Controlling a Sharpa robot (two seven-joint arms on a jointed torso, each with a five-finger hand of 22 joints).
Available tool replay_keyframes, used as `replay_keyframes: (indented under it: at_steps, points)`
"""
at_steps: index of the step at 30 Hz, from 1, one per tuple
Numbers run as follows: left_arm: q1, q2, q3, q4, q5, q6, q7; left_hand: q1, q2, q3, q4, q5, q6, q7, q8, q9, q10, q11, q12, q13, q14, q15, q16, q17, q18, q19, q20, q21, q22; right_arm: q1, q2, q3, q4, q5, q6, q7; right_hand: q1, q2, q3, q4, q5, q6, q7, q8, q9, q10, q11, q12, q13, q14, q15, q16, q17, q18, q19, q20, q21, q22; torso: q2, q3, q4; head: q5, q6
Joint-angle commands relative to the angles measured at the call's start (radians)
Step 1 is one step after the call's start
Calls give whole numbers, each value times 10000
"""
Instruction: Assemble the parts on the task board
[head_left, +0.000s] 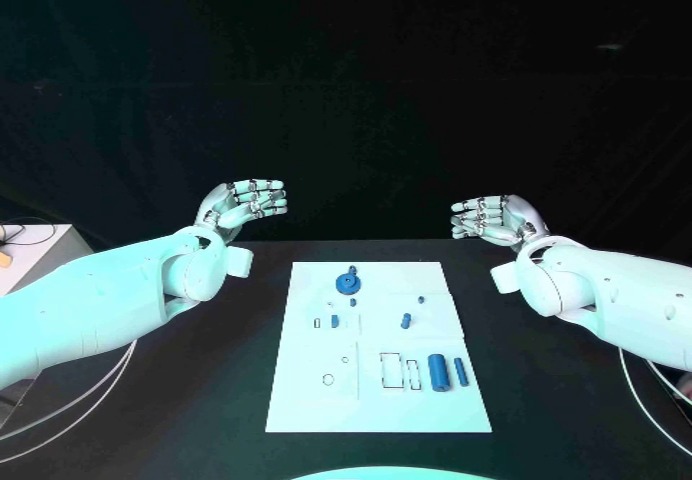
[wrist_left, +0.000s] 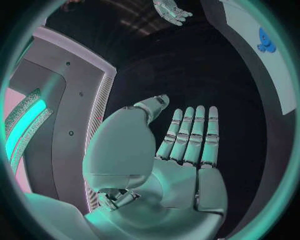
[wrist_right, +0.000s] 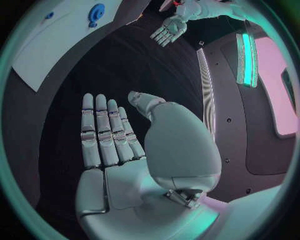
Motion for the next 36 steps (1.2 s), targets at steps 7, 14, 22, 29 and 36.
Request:
replay_keyframes:
  at_steps: [7, 14, 22, 29, 36]
  points:
    - [-2, 47, 12, -3, -30, 3, 124, 48, 20, -60, 5, 45, -15, 630, -33, -9, -9, 49, -51, -7, 20, 54, -62, -11, -79, 47, -4, -61, -11, -4, -17, 5, 16, -96, 155, 140, -27, 108, -34, -10, -38, 93, 7, -35, -14, 85, 23, 16, -10, 67, -5, -28, -34, 56, 106, -1, -52, -40, -3, 15, 1, 19, -32]
    - [-4, 62, 11, -13, -30, 7, 127, 48, 20, -60, 5, 45, -15, 630, -33, -9, -9, 49, -51, -7, 20, 54, -62, -11, -79, 47, -4, -61, -11, -4, -21, 5, 7, -96, 164, 140, -12, 121, -19, -18, -34, 106, 5, -36, -17, 97, 20, 14, -10, 86, -10, -27, -49, 59, 124, -5, -56, -60, -7, 17, 7, 11, -34]
    - [-4, 69, 11, -20, -30, 8, 126, 48, 20, -60, 5, 45, -15, 630, -33, -9, -9, 49, -51, -7, 20, 54, -62, -11, -79, 47, -4, -61, -11, -5, -24, 4, -1, -96, 162, 140, -9, 123, -17, -19, -34, 110, 5, -36, -17, 101, 19, 14, -10, 93, -12, -26, -53, 60, 131, -7, -57, -66, -4, 22, 5, 27, -86]
    - [-4, 78, 11, -24, -30, 18, 122, 58, 23, -65, -2, 48, -6, 646, -37, -23, -17, 62, -61, -5, 34, 61, -74, -24, -81, 67, -4, -78, -30, -11, -22, 4, -10, -96, 164, 143, -9, 123, -17, -19, -34, 110, 5, -36, -17, 101, 19, 14, -10, 93, -12, -26, -53, 60, 131, -7, -57, -66, -11, 26, 0, 19, -69]
    - [-5, 88, 11, -34, -30, 27, 122, 58, 23, -65, -2, 48, -6, 646, -37, -23, -17, 62, -61, -5, 34, 61, -74, -24, -81, 67, -4, -78, -30, -17, -30, 4, -16, -96, 164, 147, -9, 123, -17, -19, -34, 110, 5, -36, -17, 101, 19, 14, -10, 93, -12, -26, -53, 60, 131, -7, -57, -66, -12, 31, -3, 18, -75]
